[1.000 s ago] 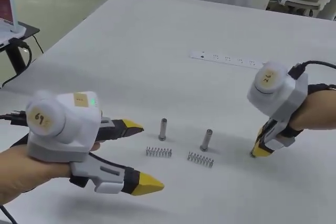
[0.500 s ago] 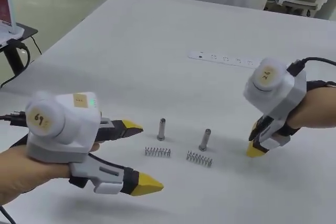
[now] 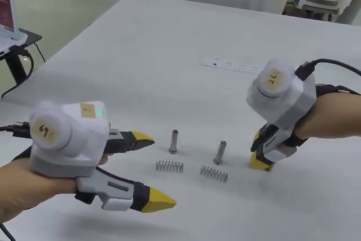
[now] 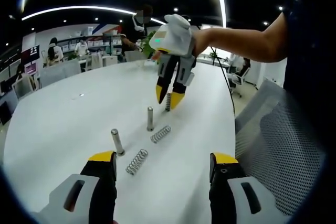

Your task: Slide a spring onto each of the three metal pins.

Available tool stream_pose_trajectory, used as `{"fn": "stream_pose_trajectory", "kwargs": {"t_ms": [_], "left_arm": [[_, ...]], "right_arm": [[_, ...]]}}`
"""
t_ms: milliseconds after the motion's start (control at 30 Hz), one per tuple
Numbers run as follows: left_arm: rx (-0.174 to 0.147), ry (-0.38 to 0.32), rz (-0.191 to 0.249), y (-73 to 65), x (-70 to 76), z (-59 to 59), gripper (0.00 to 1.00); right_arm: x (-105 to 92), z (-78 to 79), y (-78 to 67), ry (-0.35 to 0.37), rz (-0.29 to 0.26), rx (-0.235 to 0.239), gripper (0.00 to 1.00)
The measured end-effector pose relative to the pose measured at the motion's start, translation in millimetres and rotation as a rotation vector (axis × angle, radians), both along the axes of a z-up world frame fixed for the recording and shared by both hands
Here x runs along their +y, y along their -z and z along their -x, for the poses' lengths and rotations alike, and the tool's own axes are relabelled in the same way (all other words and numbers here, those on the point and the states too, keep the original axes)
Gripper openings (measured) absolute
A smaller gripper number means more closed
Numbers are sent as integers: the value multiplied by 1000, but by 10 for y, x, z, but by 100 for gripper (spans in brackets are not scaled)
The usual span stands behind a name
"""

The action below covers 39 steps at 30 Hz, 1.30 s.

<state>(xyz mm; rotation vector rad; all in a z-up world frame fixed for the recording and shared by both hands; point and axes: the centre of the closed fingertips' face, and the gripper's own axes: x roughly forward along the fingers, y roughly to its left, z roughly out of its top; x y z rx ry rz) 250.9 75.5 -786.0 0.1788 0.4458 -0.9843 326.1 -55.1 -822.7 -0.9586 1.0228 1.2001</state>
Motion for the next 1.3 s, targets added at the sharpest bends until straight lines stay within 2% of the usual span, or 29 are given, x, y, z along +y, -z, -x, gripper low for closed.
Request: {"fn": "stream_pose_trajectory", "kwargs": {"t_ms": [167, 467, 800, 1300], "left_arm": [[-2, 2, 0, -6, -5, -7, 68], [-5, 4, -2, -17, -1, -1, 68], [-5, 7, -4, -15, -1, 0, 68], [0, 8, -5, 0, -2, 7, 67]], "right_arm": [[30, 38, -35, -6, -3, -2, 20], [196, 129, 11, -33, -18, 15, 19], [359, 249, 114, -50, -39, 35, 18], [440, 294, 324, -26, -51, 63, 14]]}}
